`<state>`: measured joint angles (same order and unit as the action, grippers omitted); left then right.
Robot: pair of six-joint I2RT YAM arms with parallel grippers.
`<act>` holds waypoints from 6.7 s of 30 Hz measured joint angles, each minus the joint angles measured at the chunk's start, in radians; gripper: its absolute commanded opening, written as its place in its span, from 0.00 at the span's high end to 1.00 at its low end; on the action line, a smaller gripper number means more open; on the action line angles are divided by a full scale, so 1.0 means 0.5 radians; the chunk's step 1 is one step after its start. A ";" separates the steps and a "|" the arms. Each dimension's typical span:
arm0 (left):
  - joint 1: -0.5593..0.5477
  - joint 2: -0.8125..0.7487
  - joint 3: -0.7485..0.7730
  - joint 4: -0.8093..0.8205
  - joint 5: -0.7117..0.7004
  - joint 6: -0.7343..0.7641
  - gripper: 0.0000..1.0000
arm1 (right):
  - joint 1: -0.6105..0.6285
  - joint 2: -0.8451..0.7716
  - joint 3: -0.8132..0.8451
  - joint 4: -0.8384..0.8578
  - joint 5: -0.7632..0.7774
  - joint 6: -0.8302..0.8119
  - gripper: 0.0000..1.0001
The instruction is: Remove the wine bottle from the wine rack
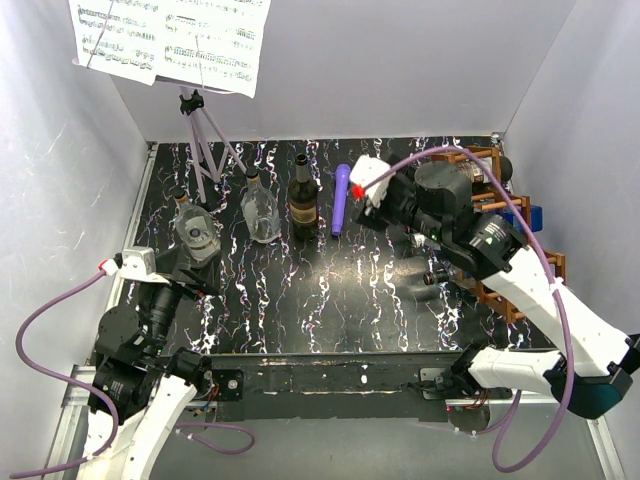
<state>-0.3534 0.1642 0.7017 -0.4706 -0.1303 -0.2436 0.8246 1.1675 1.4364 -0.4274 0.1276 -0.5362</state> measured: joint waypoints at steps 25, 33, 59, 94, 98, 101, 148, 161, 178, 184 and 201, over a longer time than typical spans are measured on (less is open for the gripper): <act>0.000 -0.018 0.000 0.000 0.021 -0.001 0.02 | -0.072 0.084 -0.678 -0.925 0.725 -1.010 0.06; 0.000 -0.021 0.000 0.000 0.024 -0.004 0.02 | -0.193 0.232 -0.678 -0.867 0.855 -1.064 0.05; 0.000 0.008 0.000 0.001 0.043 -0.005 0.02 | -0.686 0.126 -1.077 -0.313 0.737 -1.367 0.09; 0.001 0.014 0.000 0.002 0.051 -0.005 0.02 | -1.066 -0.055 -1.324 0.129 0.052 -1.724 0.35; 0.000 0.014 0.000 0.002 0.052 -0.005 0.02 | -1.070 -0.082 -1.335 0.128 0.015 -1.733 0.40; 0.001 0.014 0.000 0.002 0.052 -0.005 0.02 | -1.070 -0.131 -1.374 0.124 -0.021 -1.781 0.41; 0.000 -0.010 0.000 0.008 0.051 -0.005 0.02 | -0.423 -0.316 -1.318 -0.186 0.275 -1.630 0.80; 0.000 -0.013 0.000 0.009 0.051 -0.005 0.02 | -0.240 -0.295 -1.267 -0.256 0.409 -1.520 0.99; 0.000 -0.014 0.000 0.008 0.051 -0.005 0.02 | -0.089 -0.075 -1.067 -0.395 0.562 -1.311 0.99; 0.000 -0.025 0.000 0.008 0.051 -0.005 0.02 | 0.003 0.051 -0.991 -0.456 0.636 -1.240 0.99; 0.000 -0.039 0.000 0.008 0.051 -0.005 0.02 | 0.219 0.113 -0.879 -0.568 0.703 -1.081 0.99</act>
<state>-0.3534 0.1448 0.7017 -0.4664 -0.1047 -0.2462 0.9340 1.2240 0.9970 -0.7116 0.4793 -1.0767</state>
